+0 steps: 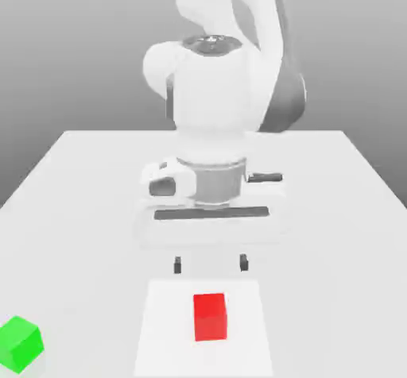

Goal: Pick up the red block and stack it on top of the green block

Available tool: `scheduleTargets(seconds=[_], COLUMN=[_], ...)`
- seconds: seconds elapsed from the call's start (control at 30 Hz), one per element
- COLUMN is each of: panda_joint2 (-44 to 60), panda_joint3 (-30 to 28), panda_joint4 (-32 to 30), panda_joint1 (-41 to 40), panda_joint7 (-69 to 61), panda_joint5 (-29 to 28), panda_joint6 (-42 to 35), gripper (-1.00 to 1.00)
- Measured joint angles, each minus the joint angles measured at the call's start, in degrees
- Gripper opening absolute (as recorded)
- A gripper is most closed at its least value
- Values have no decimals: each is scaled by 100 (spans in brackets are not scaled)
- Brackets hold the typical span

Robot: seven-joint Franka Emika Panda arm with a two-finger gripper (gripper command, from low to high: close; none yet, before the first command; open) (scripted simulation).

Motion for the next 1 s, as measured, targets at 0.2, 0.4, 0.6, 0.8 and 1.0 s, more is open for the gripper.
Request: scheduleTargets(seconds=[0.2, 0.4, 0.6, 0.8, 1.0], panda_joint2=[1228, 1323, 377, 498, 1037], panda_joint3=[14, 22, 39, -653, -1491], panda_joint4=[98, 112, -29, 872, 1980], panda_joint1=[-10, -20, -39, -699, -1452], panda_joint7=[-18, -7, 2, 813, 1706], panda_joint5=[12, 0, -14, 261, 674], panda_joint6=[1000, 1081, 275, -524, -1142], gripper=[-100, -100, -100, -100, -100])
